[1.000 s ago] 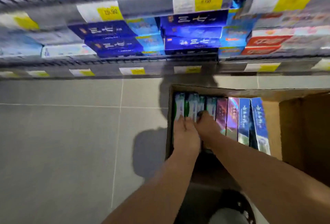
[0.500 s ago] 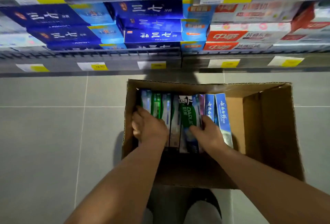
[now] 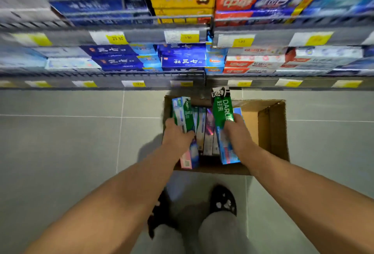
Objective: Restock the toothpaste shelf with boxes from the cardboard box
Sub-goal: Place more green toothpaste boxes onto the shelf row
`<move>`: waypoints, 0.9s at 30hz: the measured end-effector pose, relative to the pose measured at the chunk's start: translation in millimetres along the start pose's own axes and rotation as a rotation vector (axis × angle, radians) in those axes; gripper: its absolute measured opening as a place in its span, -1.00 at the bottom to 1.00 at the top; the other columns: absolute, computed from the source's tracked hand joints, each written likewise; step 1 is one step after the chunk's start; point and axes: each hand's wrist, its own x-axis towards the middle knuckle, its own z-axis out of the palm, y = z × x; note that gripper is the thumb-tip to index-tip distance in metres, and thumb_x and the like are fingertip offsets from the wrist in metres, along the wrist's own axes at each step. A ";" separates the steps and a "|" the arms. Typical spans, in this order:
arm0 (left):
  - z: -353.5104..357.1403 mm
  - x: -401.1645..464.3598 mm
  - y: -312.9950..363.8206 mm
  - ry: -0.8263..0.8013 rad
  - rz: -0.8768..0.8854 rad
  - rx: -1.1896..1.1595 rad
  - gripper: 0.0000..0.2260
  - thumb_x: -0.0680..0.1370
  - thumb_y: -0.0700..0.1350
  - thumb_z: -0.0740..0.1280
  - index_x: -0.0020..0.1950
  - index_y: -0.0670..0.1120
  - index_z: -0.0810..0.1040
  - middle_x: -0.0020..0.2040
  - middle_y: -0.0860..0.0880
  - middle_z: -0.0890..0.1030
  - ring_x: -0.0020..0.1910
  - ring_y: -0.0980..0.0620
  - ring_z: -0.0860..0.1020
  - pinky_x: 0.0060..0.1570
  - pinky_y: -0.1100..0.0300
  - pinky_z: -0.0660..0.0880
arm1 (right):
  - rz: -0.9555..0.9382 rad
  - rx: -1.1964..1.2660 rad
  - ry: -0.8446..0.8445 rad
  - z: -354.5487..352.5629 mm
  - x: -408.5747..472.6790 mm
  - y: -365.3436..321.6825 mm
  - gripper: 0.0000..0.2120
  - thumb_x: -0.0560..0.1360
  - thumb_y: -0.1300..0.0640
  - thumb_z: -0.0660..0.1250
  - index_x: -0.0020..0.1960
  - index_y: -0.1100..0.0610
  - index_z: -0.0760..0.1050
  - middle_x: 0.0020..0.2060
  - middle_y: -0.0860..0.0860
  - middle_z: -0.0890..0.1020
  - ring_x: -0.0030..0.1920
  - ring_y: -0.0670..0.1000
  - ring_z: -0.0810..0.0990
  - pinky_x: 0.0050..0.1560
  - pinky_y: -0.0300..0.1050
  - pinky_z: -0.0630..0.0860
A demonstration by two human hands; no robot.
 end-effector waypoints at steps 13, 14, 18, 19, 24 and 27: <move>-282.9 -228.9 186.1 0.191 0.135 -0.528 -0.76 0.29 -0.18 0.35 -0.06 -0.11 0.46 -0.27 -0.13 0.53 -0.45 0.06 0.51 -0.36 0.28 0.47 | -0.566 -0.266 -0.193 53.7 -226.7 -303.4 -0.66 0.37 0.18 0.48 0.03 0.08 0.38 -0.18 -0.03 0.54 -0.25 -0.09 0.50 -0.27 -0.28 0.40; -305.4 -245.8 195.4 0.185 0.148 -0.577 -0.81 0.33 -0.22 0.33 -0.09 -0.13 0.44 -0.33 -0.12 0.48 -0.56 0.11 0.46 -0.45 0.35 0.42 | -0.613 -0.294 -0.203 62.4 -241.6 -323.5 -0.64 0.37 0.17 0.48 0.06 0.08 0.38 -0.17 -0.06 0.53 -0.23 -0.09 0.50 -0.24 -0.29 0.39; -401.4 -287.9 219.7 0.239 0.249 -0.687 -0.75 0.31 -0.18 0.34 -0.05 -0.13 0.40 -0.38 -0.07 0.46 -0.65 0.09 0.39 -0.55 0.38 0.31 | -0.784 -0.404 -0.248 110.2 -303.5 -399.0 -0.64 0.39 0.12 0.46 0.14 0.07 0.44 -0.11 -0.05 0.55 -0.12 -0.02 0.51 -0.19 -0.22 0.38; -430.3 -301.2 223.2 0.258 0.283 -0.704 -0.84 0.38 -0.22 0.33 -0.09 -0.13 0.41 -0.43 -0.05 0.47 -0.68 0.11 0.38 -0.58 0.40 0.29 | -0.851 -0.436 -0.273 128.0 -321.6 -417.6 -0.66 0.40 0.16 0.45 0.14 0.09 0.46 -0.10 -0.04 0.56 -0.12 -0.03 0.51 -0.22 -0.26 0.37; -552.2 -345.9 228.9 0.312 0.427 -0.819 -0.85 0.39 -0.15 0.41 -0.12 -0.10 0.47 -0.52 0.00 0.55 -0.63 0.08 0.48 -0.46 0.29 0.49 | -1.158 -0.537 -0.298 210.7 -392.3 -486.8 -0.75 0.35 0.28 0.47 0.01 0.13 0.57 -0.17 0.08 0.62 -0.20 -0.10 0.51 -0.18 -0.30 0.39; -631.6 -368.6 227.4 0.331 0.492 -0.806 -0.35 0.13 0.01 0.48 0.17 -0.17 0.46 -0.25 -0.12 0.60 -0.47 -0.03 0.56 -0.33 0.12 0.55 | -1.260 -0.562 -0.276 267.8 -436.1 -524.2 -0.73 0.37 0.19 0.47 0.06 0.11 0.55 -0.17 0.07 0.56 -0.18 -0.14 0.46 -0.20 -0.23 0.30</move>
